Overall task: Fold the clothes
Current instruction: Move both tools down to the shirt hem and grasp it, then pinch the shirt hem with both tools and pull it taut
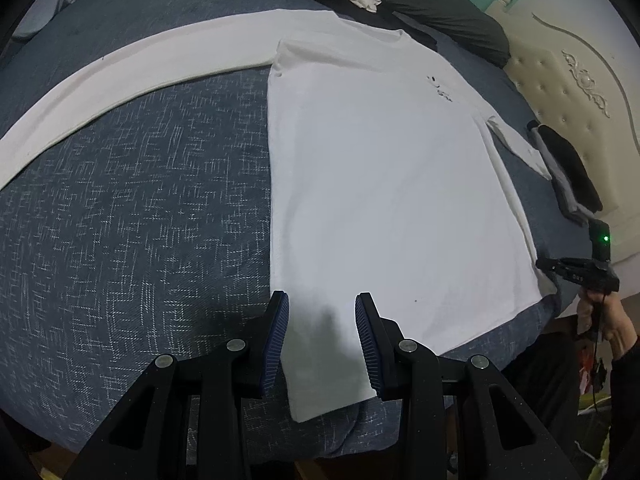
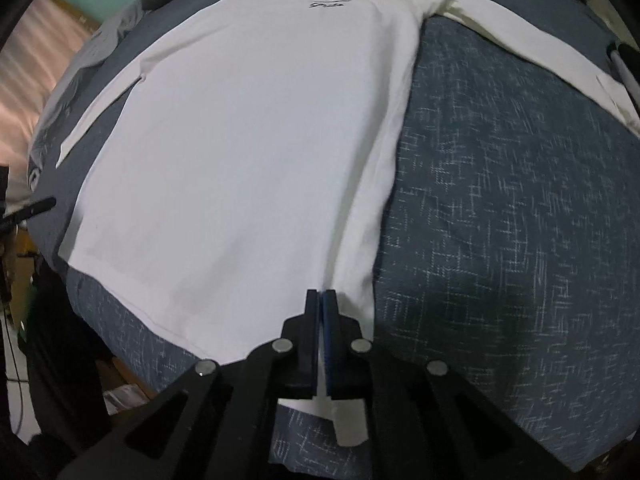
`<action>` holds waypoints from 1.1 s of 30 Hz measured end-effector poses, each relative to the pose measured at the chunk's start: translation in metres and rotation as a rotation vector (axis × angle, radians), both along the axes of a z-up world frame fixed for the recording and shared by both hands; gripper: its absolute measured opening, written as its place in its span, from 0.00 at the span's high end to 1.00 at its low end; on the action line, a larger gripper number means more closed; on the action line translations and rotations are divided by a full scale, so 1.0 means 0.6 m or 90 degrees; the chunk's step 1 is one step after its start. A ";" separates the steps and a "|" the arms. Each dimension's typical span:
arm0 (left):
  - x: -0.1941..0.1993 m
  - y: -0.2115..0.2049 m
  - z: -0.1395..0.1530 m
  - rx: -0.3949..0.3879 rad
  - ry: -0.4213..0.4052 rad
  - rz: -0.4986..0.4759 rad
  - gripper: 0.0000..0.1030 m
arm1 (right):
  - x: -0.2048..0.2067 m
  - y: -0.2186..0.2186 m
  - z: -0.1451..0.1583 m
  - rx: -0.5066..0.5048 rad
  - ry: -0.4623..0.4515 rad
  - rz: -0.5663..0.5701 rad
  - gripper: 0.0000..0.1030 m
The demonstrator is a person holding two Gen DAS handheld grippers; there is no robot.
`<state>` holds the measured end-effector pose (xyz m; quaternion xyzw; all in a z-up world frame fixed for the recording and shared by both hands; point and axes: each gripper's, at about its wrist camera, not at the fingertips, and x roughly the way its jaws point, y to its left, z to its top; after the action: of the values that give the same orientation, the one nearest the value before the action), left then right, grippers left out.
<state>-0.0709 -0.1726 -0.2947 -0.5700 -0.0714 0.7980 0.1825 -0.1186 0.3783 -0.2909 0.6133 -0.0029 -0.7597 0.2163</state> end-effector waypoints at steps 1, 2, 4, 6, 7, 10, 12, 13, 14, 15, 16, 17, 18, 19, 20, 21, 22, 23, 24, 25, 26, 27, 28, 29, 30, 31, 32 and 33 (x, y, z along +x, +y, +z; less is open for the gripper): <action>0.000 -0.001 0.001 -0.001 0.001 -0.001 0.63 | -0.003 0.005 0.000 -0.010 -0.003 -0.008 0.98; 0.000 -0.003 0.001 -0.003 0.001 -0.001 0.63 | -0.004 0.011 0.002 -0.022 -0.004 -0.017 0.98; 0.000 -0.008 0.002 -0.004 0.001 0.002 0.63 | -0.003 0.030 0.014 -0.052 0.000 -0.034 0.97; -0.002 -0.012 0.000 -0.004 0.000 0.004 0.63 | 0.003 0.050 0.025 -0.069 0.004 -0.054 0.96; -0.002 -0.013 0.000 -0.004 -0.001 0.006 0.63 | 0.020 0.055 0.032 -0.070 0.008 -0.068 0.94; -0.005 -0.017 -0.003 -0.004 -0.003 0.009 0.63 | 0.050 0.070 0.042 -0.082 0.003 -0.111 0.93; -0.006 -0.016 -0.003 -0.003 -0.004 0.008 0.63 | 0.070 0.068 0.041 -0.075 -0.004 -0.115 0.93; -0.007 -0.014 -0.003 -0.003 -0.004 0.007 0.63 | 0.074 0.075 0.041 -0.074 -0.011 -0.110 0.93; -0.007 -0.013 -0.002 -0.003 -0.004 0.005 0.63 | 0.076 0.075 0.040 -0.073 -0.018 -0.105 0.93; -0.007 -0.011 -0.002 -0.003 -0.003 0.004 0.63 | 0.078 0.068 0.037 -0.070 -0.024 -0.100 0.93; -0.007 -0.010 -0.001 -0.002 -0.002 0.003 0.63 | 0.082 0.063 0.034 -0.068 -0.028 -0.093 0.91; -0.007 -0.009 0.000 -0.002 -0.001 0.002 0.63 | 0.081 0.059 0.030 -0.065 -0.032 -0.088 0.89; -0.008 -0.008 0.002 -0.002 -0.001 0.002 0.63 | 0.074 0.057 0.023 -0.060 -0.037 -0.085 0.83; -0.008 -0.008 0.003 -0.003 -0.001 0.002 0.63 | 0.071 0.055 0.019 -0.057 -0.039 -0.083 0.79; -0.009 -0.007 0.003 -0.003 -0.002 0.002 0.63 | 0.073 0.054 0.018 -0.056 -0.038 -0.080 0.79; -0.009 -0.007 0.003 -0.003 -0.002 0.002 0.63 | 0.074 0.053 0.016 -0.054 -0.036 -0.078 0.79; -0.010 -0.007 0.003 -0.004 -0.003 0.002 0.63 | 0.076 0.052 0.015 -0.053 -0.035 -0.076 0.79; -0.010 -0.007 0.002 -0.004 -0.005 0.001 0.63 | 0.077 0.051 0.014 -0.051 -0.033 -0.074 0.79; -0.011 -0.008 0.002 -0.004 -0.007 0.001 0.63 | 0.079 0.049 0.012 -0.050 -0.031 -0.072 0.79; -0.011 -0.009 0.001 -0.004 -0.009 0.001 0.63 | 0.080 0.048 0.011 -0.048 -0.030 -0.070 0.79; -0.011 -0.010 0.000 -0.005 -0.011 0.001 0.63 | 0.081 0.047 0.009 -0.047 -0.028 -0.068 0.80; -0.011 -0.011 -0.002 -0.005 -0.013 0.001 0.63 | 0.083 0.046 0.008 -0.045 -0.027 -0.066 0.85; -0.011 -0.011 -0.003 -0.006 -0.015 0.001 0.63 | 0.084 0.045 0.006 -0.044 -0.025 -0.064 0.90; -0.011 -0.012 -0.004 -0.006 -0.018 0.001 0.63 | 0.086 0.044 0.005 -0.042 -0.024 -0.062 0.91; -0.011 -0.013 -0.005 -0.006 -0.020 0.001 0.63 | 0.087 0.043 0.004 -0.041 -0.022 -0.060 0.92; -0.012 -0.014 -0.006 -0.007 -0.022 0.001 0.63 | 0.089 0.041 0.002 -0.039 -0.021 -0.058 0.93; -0.012 -0.015 -0.007 -0.007 -0.024 0.001 0.63 | 0.090 0.040 0.001 -0.038 -0.019 -0.056 0.93; -0.011 -0.014 -0.008 -0.009 -0.025 -0.001 0.63 | 0.091 0.041 0.002 -0.037 -0.014 -0.057 0.93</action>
<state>-0.0774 -0.1812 -0.2993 -0.5869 -0.0691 0.7869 0.1777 -0.0639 0.4026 -0.2897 0.6140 -0.0548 -0.7616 0.2001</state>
